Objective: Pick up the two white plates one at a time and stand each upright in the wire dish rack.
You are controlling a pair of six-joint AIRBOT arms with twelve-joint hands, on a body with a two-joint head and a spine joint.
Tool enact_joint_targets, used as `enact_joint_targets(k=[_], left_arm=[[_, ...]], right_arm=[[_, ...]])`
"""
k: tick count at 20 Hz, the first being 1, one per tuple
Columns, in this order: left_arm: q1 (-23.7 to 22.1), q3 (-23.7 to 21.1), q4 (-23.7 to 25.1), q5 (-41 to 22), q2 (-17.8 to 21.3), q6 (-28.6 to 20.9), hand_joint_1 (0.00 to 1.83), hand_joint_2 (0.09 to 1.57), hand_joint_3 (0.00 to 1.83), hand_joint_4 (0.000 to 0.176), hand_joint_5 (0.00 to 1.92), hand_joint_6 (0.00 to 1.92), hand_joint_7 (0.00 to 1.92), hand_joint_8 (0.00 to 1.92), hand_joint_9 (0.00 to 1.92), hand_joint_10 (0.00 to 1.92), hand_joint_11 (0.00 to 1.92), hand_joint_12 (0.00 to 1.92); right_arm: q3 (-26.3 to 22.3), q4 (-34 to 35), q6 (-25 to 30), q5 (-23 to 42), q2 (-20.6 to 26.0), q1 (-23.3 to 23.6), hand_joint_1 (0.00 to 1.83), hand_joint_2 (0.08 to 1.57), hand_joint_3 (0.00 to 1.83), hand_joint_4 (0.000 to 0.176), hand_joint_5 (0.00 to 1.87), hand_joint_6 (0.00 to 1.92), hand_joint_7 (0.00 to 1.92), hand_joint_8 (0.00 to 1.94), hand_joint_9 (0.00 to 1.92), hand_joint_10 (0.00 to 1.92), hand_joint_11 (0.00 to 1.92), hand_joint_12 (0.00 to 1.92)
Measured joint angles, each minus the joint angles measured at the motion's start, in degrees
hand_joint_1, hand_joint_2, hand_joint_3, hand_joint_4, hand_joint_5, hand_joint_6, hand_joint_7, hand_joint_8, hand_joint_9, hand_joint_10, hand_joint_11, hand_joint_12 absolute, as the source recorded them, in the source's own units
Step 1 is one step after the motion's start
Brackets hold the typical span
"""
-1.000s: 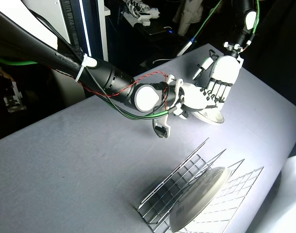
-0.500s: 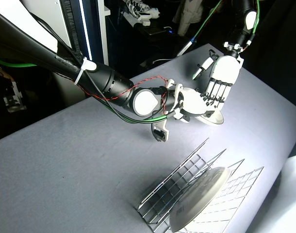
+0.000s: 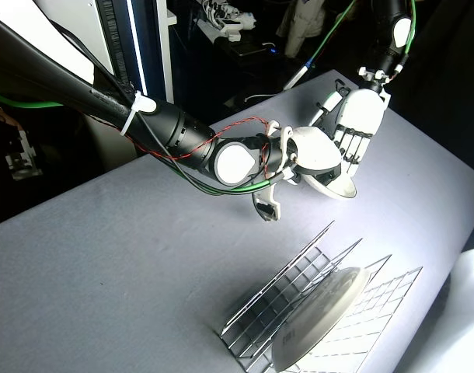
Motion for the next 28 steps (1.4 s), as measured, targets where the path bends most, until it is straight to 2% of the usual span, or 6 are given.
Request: enact_joint_targets(k=[4, 5, 9, 17, 18, 28], left_arm=[[-3.54, -0.46, 3.06, 0.15, 0.24, 0.0, 0.0, 1.25, 0.0, 0.0, 0.0, 0.0, 0.0, 0.0, 0.0, 0.0, 0.0, 0.0], [-4.74, -0.61, 3.54, 0.15, 0.31, -0.02, 0.0, 1.26, 0.01, 0.0, 0.03, 0.01, 0.02, 0.01, 0.01, 0.01, 0.02, 0.01], [-9.73, -1.14, 4.24, 0.2, 2.38, 0.09, 0.0, 1.25, 0.0, 0.0, 0.0, 0.0, 0.0, 0.0, 0.0, 0.0, 0.0, 0.0], [-13.35, -1.18, 5.4, -0.52, 4.42, -0.26, 0.0, 1.24, 0.0, 0.0, 0.0, 0.0, 0.0, 0.0, 0.0, 0.0, 0.0, 0.0], [-13.42, -1.18, 5.73, -0.48, 4.48, -0.31, 0.0, 1.25, 0.0, 0.0, 0.0, 0.0, 0.0, 0.0, 0.0, 0.0, 0.0, 0.0], [-14.08, -1.9, 7.04, -0.74, 5.7, -0.63, 0.0, 1.24, 0.0, 0.0, 0.0, 0.0, 0.0, 0.0, 0.0, 0.0, 0.0, 0.0]], right_arm=[[-0.11, 1.16, 0.04, 1.01, 0.94, 0.33, 1.38, 1.09, 0.0, 0.0, 0.91, 1.0, 1.0, 0.93, 1.04, 0.99, 0.95, 0.93], [-0.37, 1.9, 0.13, 1.68, 1.6, 0.72, 1.47, 1.09, 0.01, 0.0, 0.9, 0.95, 0.98, 0.91, 1.03, 0.91, 0.89, 1.38], [-1.68, 4.63, 0.26, 2.27, 3.5, 1.57, 1.49, 1.09, 0.0, 0.0, 0.89, 0.99, 0.97, 0.88, 1.03, 0.88, 0.91, 1.43], [-7.37, 11.17, 0.15, 2.34, 7.98, 5.35, 1.38, 1.1, 0.0, 0.0, 0.91, 1.04, 0.99, 0.92, 1.01, 1.04, 0.96, 0.91], [-8.11, 12.61, 0.17, 2.45, 8.63, 5.73, 1.49, 1.09, 0.0, 0.0, 0.91, 0.98, 0.97, 0.87, 1.0, 0.92, 0.9, 1.43], [-15.82, 25.42, 0.42, 0.46, 15.98, 7.8, 1.49, 1.09, 0.0, 0.0, 0.93, 0.96, 0.97, 0.88, 1.01, 0.91, 0.89, 1.45]])
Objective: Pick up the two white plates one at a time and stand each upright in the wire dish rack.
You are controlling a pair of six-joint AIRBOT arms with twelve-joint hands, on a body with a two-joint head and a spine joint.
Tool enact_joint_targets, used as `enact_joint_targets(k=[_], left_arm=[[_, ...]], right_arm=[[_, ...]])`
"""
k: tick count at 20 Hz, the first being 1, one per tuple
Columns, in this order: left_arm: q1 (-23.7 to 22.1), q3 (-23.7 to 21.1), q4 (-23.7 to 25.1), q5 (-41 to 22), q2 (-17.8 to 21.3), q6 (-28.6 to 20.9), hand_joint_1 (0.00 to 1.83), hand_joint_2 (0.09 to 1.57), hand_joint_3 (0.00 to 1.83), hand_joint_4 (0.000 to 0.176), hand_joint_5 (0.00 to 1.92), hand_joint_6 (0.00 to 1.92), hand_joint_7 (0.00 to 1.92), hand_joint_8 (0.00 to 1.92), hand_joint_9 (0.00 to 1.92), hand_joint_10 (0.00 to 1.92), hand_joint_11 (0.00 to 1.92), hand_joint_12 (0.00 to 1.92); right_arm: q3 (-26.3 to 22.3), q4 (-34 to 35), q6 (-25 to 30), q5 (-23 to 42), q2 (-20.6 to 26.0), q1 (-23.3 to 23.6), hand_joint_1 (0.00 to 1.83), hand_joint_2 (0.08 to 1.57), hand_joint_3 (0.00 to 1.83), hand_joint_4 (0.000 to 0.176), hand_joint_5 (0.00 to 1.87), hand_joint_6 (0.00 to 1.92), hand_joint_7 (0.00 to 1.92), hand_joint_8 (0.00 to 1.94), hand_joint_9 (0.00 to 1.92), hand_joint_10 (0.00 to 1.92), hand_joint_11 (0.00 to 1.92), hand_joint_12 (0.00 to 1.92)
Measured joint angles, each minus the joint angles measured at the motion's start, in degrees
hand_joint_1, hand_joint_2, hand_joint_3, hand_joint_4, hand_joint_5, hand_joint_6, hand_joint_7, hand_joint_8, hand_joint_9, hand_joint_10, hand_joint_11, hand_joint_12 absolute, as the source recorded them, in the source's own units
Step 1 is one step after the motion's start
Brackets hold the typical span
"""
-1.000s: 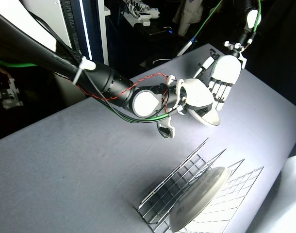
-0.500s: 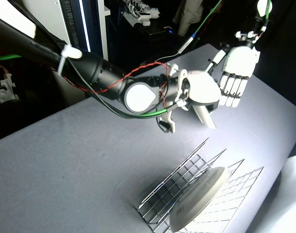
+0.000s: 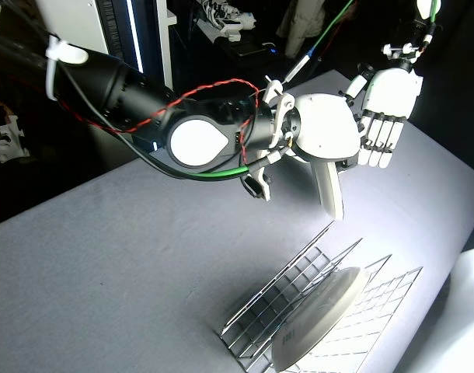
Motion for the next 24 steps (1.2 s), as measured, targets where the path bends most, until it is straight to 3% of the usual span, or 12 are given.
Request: enact_joint_targets(k=[1, 2, 3, 6, 14, 15, 17, 18, 19, 20, 21, 24], left_arm=[[-0.09, -0.2, 0.04, -0.28, 0.2, -0.04, 0.0, 1.25, 0.0, 0.0, 0.0, 0.0, 0.0, 0.0, 0.0, 0.0, 0.0, 0.0], [-0.2, -0.74, 0.31, -0.04, 0.46, 0.0, 0.0, 1.24, 0.0, 0.0, 0.0, 0.0, 0.0, 0.0, 0.0, 0.0, 0.0, 0.0], [-0.7, -0.87, 0.52, -0.46, 0.55, -0.04, 0.0, 1.24, 0.0, 0.0, 0.0, 0.0, 0.0, 0.0, 0.0, 0.0, 0.0, 0.0], [-1.49, -1.2, 0.83, -0.2, 0.55, -0.07, 0.0, 1.24, 0.0, 0.0, 0.0, 0.0, 0.0, 0.0, 0.0, 0.0, 0.0, 0.0], [-0.17, -0.81, 2.03, 0.13, 0.55, -0.04, 0.0, 1.25, 0.0, 0.0, 0.0, 0.0, 0.0, 0.0, 0.0, 0.0, 0.0, 0.0], [-0.24, -0.79, 2.05, 0.13, 0.55, -0.04, 0.0, 1.24, 0.0, 0.0, 0.0, 0.0, 0.0, 0.0, 0.0, 0.0, 0.0, 0.0], [-0.57, -0.76, 2.16, 0.09, 0.55, -0.52, 0.0, 1.25, 0.0, 0.0, 0.0, 0.0, 0.0, 0.0, 0.0, 0.0, 0.0, 0.0], [-0.72, -0.79, 2.27, -0.04, 0.79, -0.79, 0.0, 1.25, 0.0, 0.0, 0.0, 0.0, 0.0, 0.0, 0.0, 0.0, 0.0, 0.0], [-0.9, -0.79, 1.81, -0.15, 1.09, -0.83, 0.0, 1.24, 0.0, 0.0, 0.0, 0.0, 0.0, 0.0, 0.0, 0.0, 0.0, 0.0], [-0.9, -0.85, 1.64, 0.0, 1.18, -0.83, 0.0, 1.25, 0.0, 0.0, 0.0, 0.0, 0.0, 0.0, 0.0, 0.0, 0.0, 0.0], [-0.9, -0.85, 2.19, 0.11, 1.2, -0.81, 0.0, 1.25, 0.0, 0.0, 0.0, 0.0, 0.0, 0.0, 0.0, 0.0, 0.0, 0.0], [-0.81, -0.85, 2.27, -0.22, 1.2, -0.85, 0.0, 1.25, 0.0, 0.0, 0.0, 0.0, 0.0, 0.0, 0.0, 0.0, 0.0, 0.0]], right_arm=[[-0.66, 1.14, 0.0, 0.09, 0.55, 0.33, 1.49, 1.09, 0.0, 0.0, 0.92, 0.96, 0.98, 0.86, 1.01, 0.91, 0.9, 1.44], [-1.27, 2.38, 0.13, 0.11, 1.07, 0.83, 1.4, 1.09, 0.0, 0.0, 0.93, 1.01, 0.99, 0.9, 1.0, 1.01, 0.9, 1.11], [-1.88, 3.78, 0.09, 0.02, 1.53, 1.11, 1.38, 1.1, 0.0, 0.0, 0.93, 1.03, 0.98, 0.93, 1.01, 1.03, 0.93, 0.97], [-3.34, 9.66, 0.37, -1.11, 2.99, 2.23, 1.38, 1.1, 0.0, 0.0, 0.92, 1.04, 0.98, 0.91, 1.0, 1.05, 0.93, 0.92], [-6.01, 23.02, 1.01, -4.13, 6.58, 5.42, 1.38, 1.1, 0.0, 0.0, 0.91, 1.07, 1.0, 0.9, 0.99, 1.05, 0.94, 0.9], [-6.27, 24.39, 1.01, -4.74, 6.93, 5.86, 1.47, 1.08, 0.0, 0.0, 0.92, 0.98, 1.01, 0.84, 1.01, 0.92, 0.93, 1.3], [-6.56, 27.8, 1.2, -5.46, 7.65, 7.19, 1.49, 1.08, 0.0, 0.0, 0.91, 0.99, 1.01, 0.83, 1.01, 0.89, 0.91, 1.41], [-6.69, 29.07, 1.16, -5.86, 7.82, 7.76, 1.49, 1.08, 0.0, 0.0, 0.91, 1.0, 1.01, 0.82, 1.0, 0.89, 0.92, 1.4], [-6.73, 30.67, 1.18, -5.77, 8.09, 7.93, 1.4, 1.09, 0.0, 0.0, 0.92, 1.04, 1.01, 0.86, 1.01, 0.99, 0.93, 1.06], [-6.8, 31.82, 1.16, -6.29, 8.44, 8.35, 1.38, 1.1, 0.0, 0.0, 0.9, 1.08, 0.98, 0.91, 0.99, 1.04, 0.95, 0.94], [-6.8, 33.11, 1.16, -6.43, 8.76, 8.59, 1.47, 1.09, 0.0, 0.0, 0.9, 1.02, 0.98, 0.87, 0.99, 0.95, 0.94, 1.31], [-6.99, 35.52, 1.44, -7.13, 10.19, 8.59, 1.49, 1.08, 0.0, 0.0, 0.91, 1.01, 0.98, 0.84, 0.99, 0.9, 0.96, 1.36]])
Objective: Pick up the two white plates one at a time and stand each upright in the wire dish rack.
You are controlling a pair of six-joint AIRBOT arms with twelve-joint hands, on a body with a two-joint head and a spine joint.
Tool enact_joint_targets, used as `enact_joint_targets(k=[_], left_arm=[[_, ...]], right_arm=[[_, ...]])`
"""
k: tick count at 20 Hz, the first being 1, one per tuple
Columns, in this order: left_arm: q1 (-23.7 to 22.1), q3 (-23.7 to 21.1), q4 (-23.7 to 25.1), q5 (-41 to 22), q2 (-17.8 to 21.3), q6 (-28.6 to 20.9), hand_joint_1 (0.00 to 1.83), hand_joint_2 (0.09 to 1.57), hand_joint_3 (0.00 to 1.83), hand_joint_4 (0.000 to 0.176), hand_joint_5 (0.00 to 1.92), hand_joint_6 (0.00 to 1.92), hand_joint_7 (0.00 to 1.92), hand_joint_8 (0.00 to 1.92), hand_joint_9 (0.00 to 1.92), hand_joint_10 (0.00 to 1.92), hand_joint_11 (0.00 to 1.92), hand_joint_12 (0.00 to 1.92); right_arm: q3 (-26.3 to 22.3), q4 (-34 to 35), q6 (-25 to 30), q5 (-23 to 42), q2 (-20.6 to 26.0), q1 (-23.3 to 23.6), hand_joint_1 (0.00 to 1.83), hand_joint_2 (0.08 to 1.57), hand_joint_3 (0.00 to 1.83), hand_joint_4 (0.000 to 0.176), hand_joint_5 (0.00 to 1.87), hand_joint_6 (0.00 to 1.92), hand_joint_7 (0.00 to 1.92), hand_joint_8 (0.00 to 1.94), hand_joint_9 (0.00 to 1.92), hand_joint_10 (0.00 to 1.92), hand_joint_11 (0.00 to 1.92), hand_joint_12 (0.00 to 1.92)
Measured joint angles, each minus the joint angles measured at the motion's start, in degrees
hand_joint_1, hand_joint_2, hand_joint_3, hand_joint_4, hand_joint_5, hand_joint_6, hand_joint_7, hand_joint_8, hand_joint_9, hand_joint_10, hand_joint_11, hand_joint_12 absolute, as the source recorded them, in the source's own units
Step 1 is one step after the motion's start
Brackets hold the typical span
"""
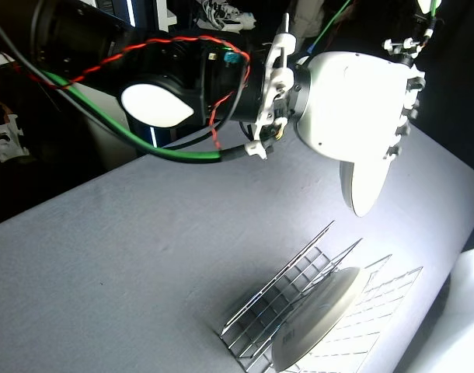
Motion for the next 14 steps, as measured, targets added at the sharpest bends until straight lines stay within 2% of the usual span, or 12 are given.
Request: enact_joint_targets(k=[5, 8, 12, 13, 14], left_arm=[[0.07, 0.02, 0.22, -0.52, 0.0, 0.0, 0.0, 1.25, 0.0, 0.0, 0.02, 0.01, 0.0, 0.0, 0.0, 0.0, 0.0, 0.0], [0.11, 0.33, 0.15, -0.92, 0.0, 0.0, 0.0, 1.26, 0.0, 0.0, 0.06, 0.02, 0.05, 0.02, 0.03, 0.01, 0.02, 0.01], [0.11, 1.09, 0.24, -1.05, 0.17, 0.0, 0.0, 1.25, 0.0, 0.0, 0.06, 0.01, 0.05, 0.01, 0.02, 0.0, 0.0, 0.0], [0.11, 1.09, 0.24, -1.22, 0.17, 0.0, 0.0, 1.27, 0.0, 0.0, 0.1, 0.01, 0.08, 0.01, 0.05, 0.01, 0.03, 0.03], [0.11, 1.03, 0.24, -1.22, 0.17, 0.0, 0.0, 1.26, 0.0, 0.0, 0.07, 0.0, 0.06, 0.0, 0.03, 0.0, 0.02, 0.02]], right_arm=[[-0.11, 0.28, -0.02, -0.13, 1.29, 0.0, 1.5, 1.06, 0.0, 0.0, 0.94, 0.91, 1.06, 0.72, 1.05, 0.83, 0.98, 1.35], [-0.11, 0.46, -0.04, -0.48, 1.92, 0.0, 1.49, 1.07, 0.0, 0.0, 0.93, 0.94, 1.02, 0.81, 1.02, 0.87, 0.96, 1.37], [-0.11, 1.31, -0.04, -0.15, 3.5, -0.59, 1.49, 1.07, 0.0, 0.0, 0.93, 0.93, 1.02, 0.82, 1.01, 0.88, 0.96, 1.37], [-0.09, 1.33, -0.04, -0.04, 3.61, -1.03, 1.4, 1.09, 0.0, 0.0, 0.92, 1.01, 1.03, 0.84, 1.01, 1.0, 0.95, 1.07], [0.07, 1.33, -0.09, -0.44, 3.76, -1.64, 1.38, 1.09, 0.0, 0.0, 0.93, 1.01, 1.05, 0.84, 1.02, 1.01, 0.99, 0.88]])
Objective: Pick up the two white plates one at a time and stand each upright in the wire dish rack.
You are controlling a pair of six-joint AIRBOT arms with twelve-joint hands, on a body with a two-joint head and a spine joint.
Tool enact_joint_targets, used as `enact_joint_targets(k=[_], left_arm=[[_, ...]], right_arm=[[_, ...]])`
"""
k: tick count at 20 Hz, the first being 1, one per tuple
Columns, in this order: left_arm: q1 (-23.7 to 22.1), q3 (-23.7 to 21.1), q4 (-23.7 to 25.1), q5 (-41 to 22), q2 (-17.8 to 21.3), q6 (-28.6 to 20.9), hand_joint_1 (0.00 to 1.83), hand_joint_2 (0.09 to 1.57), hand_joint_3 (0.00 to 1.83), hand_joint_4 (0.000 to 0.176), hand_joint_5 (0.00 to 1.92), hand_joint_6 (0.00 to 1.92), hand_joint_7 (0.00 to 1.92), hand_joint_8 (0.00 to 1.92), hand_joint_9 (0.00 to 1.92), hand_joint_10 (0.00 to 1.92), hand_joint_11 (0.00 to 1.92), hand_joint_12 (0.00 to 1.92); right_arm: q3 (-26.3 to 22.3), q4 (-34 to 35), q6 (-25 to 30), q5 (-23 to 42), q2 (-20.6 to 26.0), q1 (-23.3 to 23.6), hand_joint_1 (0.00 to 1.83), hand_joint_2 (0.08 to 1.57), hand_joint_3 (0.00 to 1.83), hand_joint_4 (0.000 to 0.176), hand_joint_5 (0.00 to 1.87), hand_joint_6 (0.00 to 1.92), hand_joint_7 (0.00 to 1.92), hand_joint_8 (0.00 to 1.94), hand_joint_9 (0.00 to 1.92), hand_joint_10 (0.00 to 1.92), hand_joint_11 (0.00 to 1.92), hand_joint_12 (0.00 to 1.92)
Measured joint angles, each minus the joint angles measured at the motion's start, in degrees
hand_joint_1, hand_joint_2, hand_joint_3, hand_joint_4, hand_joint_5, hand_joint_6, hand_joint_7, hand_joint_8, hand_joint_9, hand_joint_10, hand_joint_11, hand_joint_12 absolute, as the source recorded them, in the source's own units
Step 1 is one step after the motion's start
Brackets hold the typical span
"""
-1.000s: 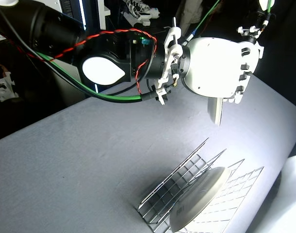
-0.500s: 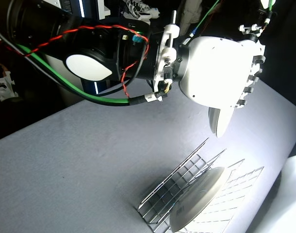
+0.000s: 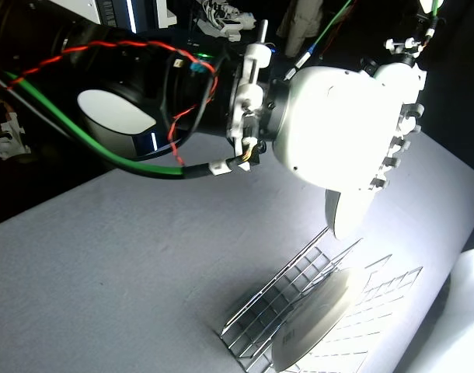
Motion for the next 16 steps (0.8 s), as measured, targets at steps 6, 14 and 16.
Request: enact_joint_targets(k=[6, 14, 16], left_arm=[[0.57, -0.92, 0.04, -0.02, 0.0, 0.0, 0.0, 1.26, 0.0, 0.0, 0.02, 0.0, 0.01, 0.0, 0.0, 0.0, 0.0, 0.0], [0.59, -1.01, 0.04, 0.07, 0.0, -0.02, 0.0, 1.28, 0.0, 0.0, 0.04, 0.01, 0.03, 0.01, 0.0, 0.0, 0.0, 0.0], [0.59, -1.01, -0.02, 0.07, -0.02, -0.02, 0.0, 1.28, 0.0, 0.0, 0.03, 0.0, 0.02, 0.0, 0.0, 0.0, 0.0, 0.0]], right_arm=[[4.02, 0.13, 0.0, 0.9, -0.42, -4.11, 1.38, 1.1, 0.0, 0.0, 0.91, 1.07, 0.99, 0.87, 1.04, 0.99, 0.99, 0.95], [11.26, -1.18, -0.31, 1.44, -4.42, -6.82, 1.47, 1.08, 0.0, 0.0, 0.93, 1.01, 1.0, 0.8, 1.03, 0.88, 0.96, 1.3], [13.31, -4.57, -0.42, 2.1, -5.38, -7.91, 1.38, 1.08, 0.0, 0.0, 0.95, 1.03, 1.04, 0.79, 1.04, 0.97, 1.02, 0.88]])
